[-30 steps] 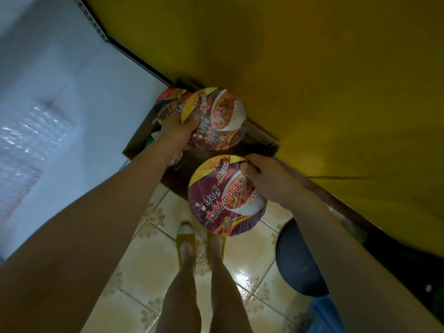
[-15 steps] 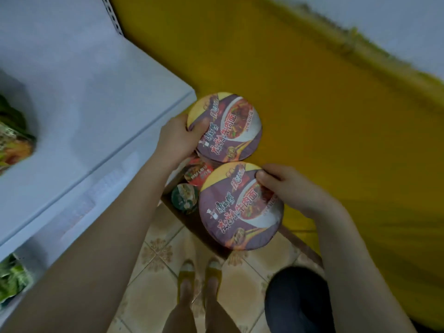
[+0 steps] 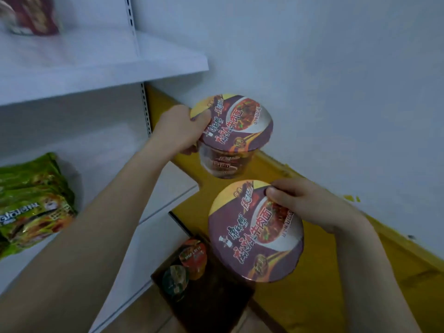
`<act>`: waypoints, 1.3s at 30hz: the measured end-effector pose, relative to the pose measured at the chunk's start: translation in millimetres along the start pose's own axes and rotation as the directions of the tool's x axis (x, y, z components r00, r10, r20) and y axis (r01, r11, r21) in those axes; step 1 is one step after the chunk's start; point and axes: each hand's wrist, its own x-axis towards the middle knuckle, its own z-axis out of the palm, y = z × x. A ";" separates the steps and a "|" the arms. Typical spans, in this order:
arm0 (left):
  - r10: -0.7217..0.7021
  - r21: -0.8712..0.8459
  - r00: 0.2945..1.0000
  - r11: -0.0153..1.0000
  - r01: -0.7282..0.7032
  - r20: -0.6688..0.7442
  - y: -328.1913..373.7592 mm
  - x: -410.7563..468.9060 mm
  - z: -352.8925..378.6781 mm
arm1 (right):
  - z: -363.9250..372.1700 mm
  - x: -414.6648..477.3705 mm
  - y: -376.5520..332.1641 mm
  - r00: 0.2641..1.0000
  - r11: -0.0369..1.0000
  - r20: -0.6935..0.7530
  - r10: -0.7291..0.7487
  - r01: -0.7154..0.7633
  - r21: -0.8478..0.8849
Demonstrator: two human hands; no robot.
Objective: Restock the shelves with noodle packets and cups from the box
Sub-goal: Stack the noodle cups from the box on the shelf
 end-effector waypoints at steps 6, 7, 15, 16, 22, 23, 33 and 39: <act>0.026 -0.018 0.998 0.999 -0.027 -0.052 49.9 5.1 -67.8 | -27.7 1.0 -56.6 0.993 0.993 -0.057 -0.101 0.097 -0.063; 0.025 -0.029 0.998 0.999 -0.027 -0.060 56.2 3.9 -78.4 | -29.9 1.2 -64.1 0.991 0.992 -0.064 -0.120 0.116 -0.057; 0.040 0.017 0.986 0.999 -0.038 -0.159 98.6 -8.5 -179.4 | -38.9 24.9 -138.3 0.955 0.956 -0.055 -0.292 0.292 -0.023; 0.040 0.018 0.983 0.999 -0.037 -0.177 102.5 -9.0 -192.0 | -39.9 30.7 -148.6 0.949 0.950 -0.046 -0.313 0.313 -0.010; 0.009 0.041 0.955 0.999 0.003 -0.296 110.7 -2.8 -267.7 | -42.2 77.0 -212.3 0.921 0.920 -0.024 -0.390 0.390 0.030; 0.006 0.047 0.952 0.999 0.009 -0.307 110.0 0.0 -280.7 | -42.1 86.4 -222.4 0.918 0.918 -0.027 -0.396 0.396 0.032; 0.041 0.142 0.913 0.990 0.019 -0.407 84.9 65.0 -400.6 | -27.0 201.9 -309.5 0.915 0.915 -0.104 -0.389 0.397 0.068; 0.030 0.153 0.920 0.988 0.032 -0.390 65.2 120.4 -431.5 | -25.9 268.6 -325.5 0.949 0.959 -0.171 -0.267 0.278 0.046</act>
